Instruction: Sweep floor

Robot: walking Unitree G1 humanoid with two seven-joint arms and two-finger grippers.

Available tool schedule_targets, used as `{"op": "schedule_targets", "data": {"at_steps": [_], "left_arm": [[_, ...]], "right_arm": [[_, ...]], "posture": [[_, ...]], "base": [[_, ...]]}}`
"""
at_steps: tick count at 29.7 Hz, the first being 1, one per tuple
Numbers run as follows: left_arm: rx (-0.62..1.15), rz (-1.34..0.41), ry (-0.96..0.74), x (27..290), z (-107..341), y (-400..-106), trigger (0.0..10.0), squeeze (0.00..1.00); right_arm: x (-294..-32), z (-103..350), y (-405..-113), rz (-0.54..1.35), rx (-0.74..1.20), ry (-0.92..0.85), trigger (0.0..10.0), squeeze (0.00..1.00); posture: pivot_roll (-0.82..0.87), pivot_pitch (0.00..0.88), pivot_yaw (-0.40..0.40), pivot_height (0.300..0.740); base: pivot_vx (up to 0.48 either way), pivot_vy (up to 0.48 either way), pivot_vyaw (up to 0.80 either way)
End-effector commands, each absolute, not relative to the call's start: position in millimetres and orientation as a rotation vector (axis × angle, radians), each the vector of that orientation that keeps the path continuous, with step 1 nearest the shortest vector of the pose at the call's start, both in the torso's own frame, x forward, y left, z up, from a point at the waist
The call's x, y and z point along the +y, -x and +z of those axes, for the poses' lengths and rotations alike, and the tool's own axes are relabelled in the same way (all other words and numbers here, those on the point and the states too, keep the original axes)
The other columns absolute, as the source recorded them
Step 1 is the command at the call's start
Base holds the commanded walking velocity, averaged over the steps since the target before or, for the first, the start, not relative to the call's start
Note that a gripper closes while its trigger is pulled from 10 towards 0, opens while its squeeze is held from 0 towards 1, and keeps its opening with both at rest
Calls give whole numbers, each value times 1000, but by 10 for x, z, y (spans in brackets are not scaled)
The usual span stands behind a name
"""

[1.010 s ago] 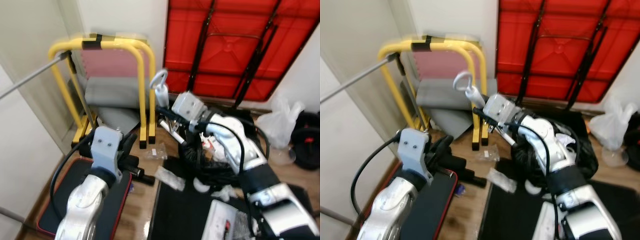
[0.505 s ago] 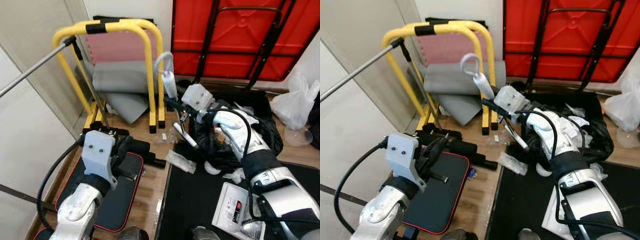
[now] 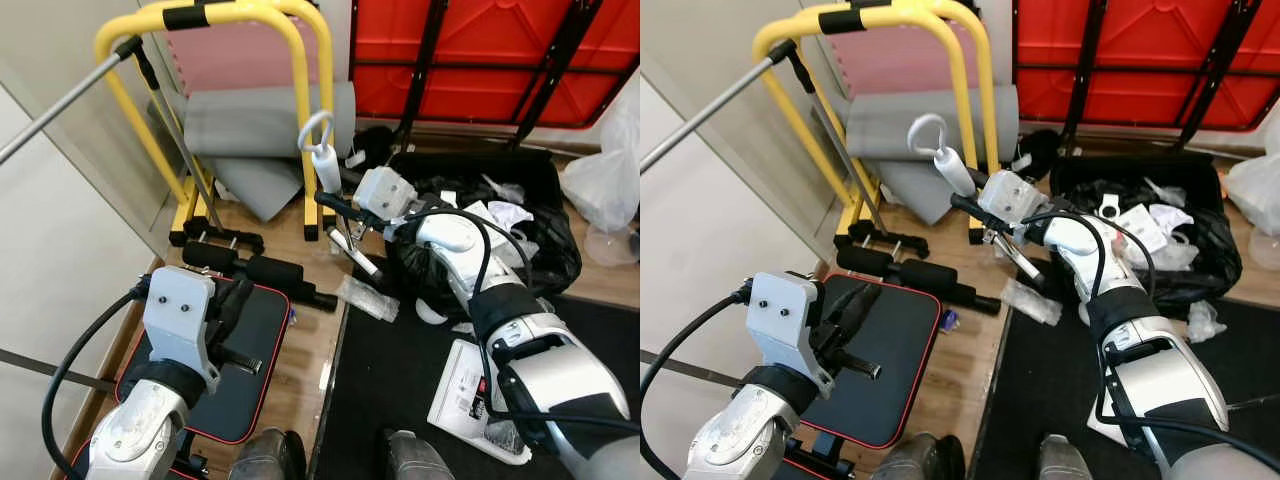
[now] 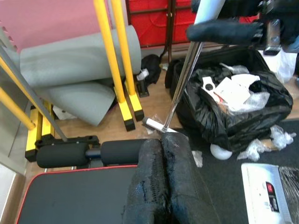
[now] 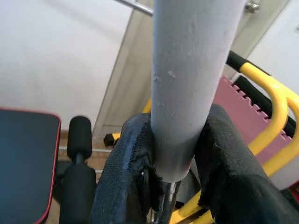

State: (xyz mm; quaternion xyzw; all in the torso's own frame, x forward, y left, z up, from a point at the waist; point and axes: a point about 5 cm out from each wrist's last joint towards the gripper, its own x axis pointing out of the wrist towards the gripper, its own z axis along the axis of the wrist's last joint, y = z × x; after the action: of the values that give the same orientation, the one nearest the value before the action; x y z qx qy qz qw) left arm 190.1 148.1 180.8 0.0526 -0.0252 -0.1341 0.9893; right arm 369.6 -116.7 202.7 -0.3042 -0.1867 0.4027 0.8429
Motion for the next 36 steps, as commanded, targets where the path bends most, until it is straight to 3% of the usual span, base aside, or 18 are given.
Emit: {"op": "schedule_targets", "data": {"at_steps": [1, 3, 9, 11, 18, 28, 36], "left_arm": [[-25, -245, -110, 1521, 1802, -1854, 10000, 0], [-16, -244, -113, 1532, 1815, -1825, 10000, 0], [-5, -244, -113, 1540, 1826, -1808, 10000, 0], [0, -243, -111, 1542, 1830, -1805, 10000, 0], [5, -244, -105, 1541, 1823, -1831, 10000, 0], [4, -254, -98, 1517, 1810, -1884, 10000, 0], [3, -257, -94, 1511, 1803, -1900, 10000, 0]], "right_arm": [[-1074, 2086, -3666, 893, -463, 720, 0, 0], [-1061, 2059, -3658, 936, -458, 759, 10000, 0], [-1069, 1963, -3622, 1077, -385, 790, 10000, 0], [-1156, 1904, -3577, 1232, -279, 772, 10000, 0], [-1323, 1961, -3515, 1420, -152, 694, 10000, 0], [-1569, 2087, -3351, 1629, -15, 750, 10000, 0], [-1664, 2224, -3245, 1684, 15, 752, 10000, 0]], "posture": [[116, 326, 65, 740], [123, 336, 69, 740], [122, 339, 69, 740], [119, 340, 69, 740], [94, 329, 63, 740], [74, 307, 60, 740], [63, 295, 57, 740]], "base": [[0, 0, 0], [0, 0, 0], [0, 0, 0], [0, 0, 0], [0, 0, 0], [0, 0, 0], [0, 0, 0]]}}
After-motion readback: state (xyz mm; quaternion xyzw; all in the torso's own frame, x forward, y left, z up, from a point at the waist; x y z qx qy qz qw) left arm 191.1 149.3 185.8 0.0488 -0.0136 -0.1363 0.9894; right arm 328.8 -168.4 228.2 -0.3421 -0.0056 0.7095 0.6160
